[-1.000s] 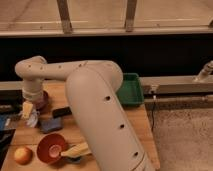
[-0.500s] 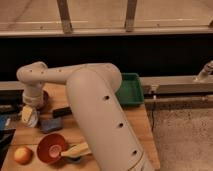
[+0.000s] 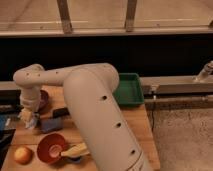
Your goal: Place towel in red bowl
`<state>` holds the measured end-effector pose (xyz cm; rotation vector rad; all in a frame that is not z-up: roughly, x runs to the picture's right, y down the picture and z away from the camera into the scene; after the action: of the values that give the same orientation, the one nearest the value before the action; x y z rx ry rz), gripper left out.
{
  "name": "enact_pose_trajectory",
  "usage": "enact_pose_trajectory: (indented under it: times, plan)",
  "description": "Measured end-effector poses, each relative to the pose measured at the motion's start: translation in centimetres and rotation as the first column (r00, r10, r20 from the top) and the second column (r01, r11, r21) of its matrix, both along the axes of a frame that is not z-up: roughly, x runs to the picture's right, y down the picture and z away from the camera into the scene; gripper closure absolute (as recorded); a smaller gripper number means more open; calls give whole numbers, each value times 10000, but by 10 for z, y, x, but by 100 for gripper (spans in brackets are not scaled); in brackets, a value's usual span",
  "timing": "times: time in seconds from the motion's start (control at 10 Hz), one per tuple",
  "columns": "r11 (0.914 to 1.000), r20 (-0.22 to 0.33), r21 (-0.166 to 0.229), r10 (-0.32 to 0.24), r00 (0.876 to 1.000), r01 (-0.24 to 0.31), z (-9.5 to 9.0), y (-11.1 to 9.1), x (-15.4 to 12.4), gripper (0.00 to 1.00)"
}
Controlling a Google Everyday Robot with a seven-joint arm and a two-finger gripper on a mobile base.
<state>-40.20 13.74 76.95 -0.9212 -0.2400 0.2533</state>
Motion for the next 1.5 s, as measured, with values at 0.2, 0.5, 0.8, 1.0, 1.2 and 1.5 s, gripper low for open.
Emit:
enact_pose_trajectory:
  times: [0.2,0.5,0.8,1.0,1.2,1.5]
  plan:
    - [9999,-25,171,-24,10000,24,-1,-4,-1,86]
    - [9979,-22,635,89,10000,-87,-2,-25,-1,100]
    - [9944,-82,1050,124,9999,-115,-8,-70,14,100]
    - [9936,-326,1127,0,9995,37,-13,-92,42,100]
    - [9945,-656,1045,-12,9978,81,-23,-96,86,100]
    - [9977,-1011,682,106,9948,-37,-49,-81,155,100]
